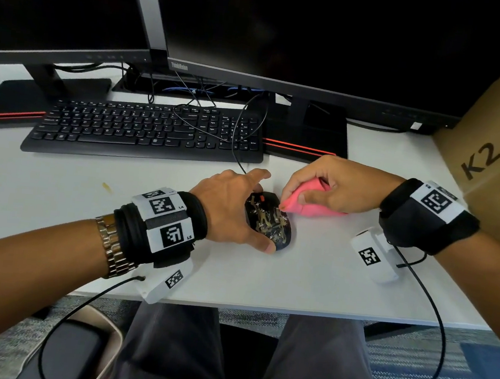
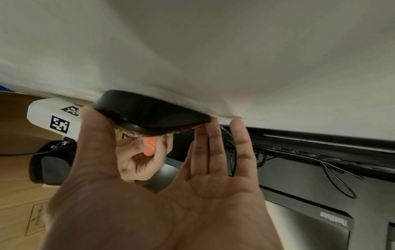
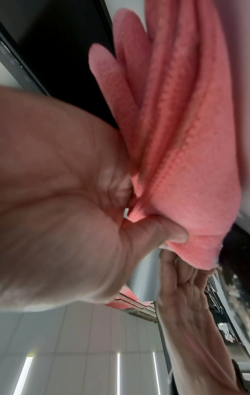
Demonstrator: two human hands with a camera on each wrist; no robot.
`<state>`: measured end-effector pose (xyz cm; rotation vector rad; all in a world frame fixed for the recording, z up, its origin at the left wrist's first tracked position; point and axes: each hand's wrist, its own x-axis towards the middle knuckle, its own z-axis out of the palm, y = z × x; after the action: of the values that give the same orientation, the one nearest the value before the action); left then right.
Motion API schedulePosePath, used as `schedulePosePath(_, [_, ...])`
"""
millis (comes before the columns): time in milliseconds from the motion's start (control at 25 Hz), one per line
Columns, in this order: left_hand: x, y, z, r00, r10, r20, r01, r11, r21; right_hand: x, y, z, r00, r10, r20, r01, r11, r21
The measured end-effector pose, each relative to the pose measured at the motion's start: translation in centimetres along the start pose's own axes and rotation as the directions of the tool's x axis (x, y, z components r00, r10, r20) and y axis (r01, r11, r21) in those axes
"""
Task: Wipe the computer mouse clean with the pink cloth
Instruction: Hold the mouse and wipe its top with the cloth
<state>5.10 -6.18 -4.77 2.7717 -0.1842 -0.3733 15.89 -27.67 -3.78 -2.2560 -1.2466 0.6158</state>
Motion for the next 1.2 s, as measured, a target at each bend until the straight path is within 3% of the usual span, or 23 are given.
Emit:
schedulePosePath(520, [0.0,0.0,0.1,1.0,-0.009,-0.009,0.009,1.0,0.008,1.3,-0.7,0.2,0.999,0.008,-0.043,-0.008,1.0,0.003])
schedulePosePath(800, [-0.1,0.1,0.0,1.0,-0.006,-0.012,0.006,1.0,-0.004,1.1,-1.4,-0.1,0.999,0.008,0.041,-0.008,1.0,-0.011])
schedulePosePath(1000, [-0.2,0.2,0.1,1.0,-0.009,-0.014,0.009,1.0,-0.001,1.7,-1.9,-0.3,0.999,0.032,-0.015,-0.032,0.999,-0.038])
schedulePosePath(1200, [-0.1,0.1,0.1,1.0,-0.01,-0.017,0.01,1.0,-0.004,1.4,-2.2,-0.1,0.999,0.027,0.022,-0.027,0.999,-0.033])
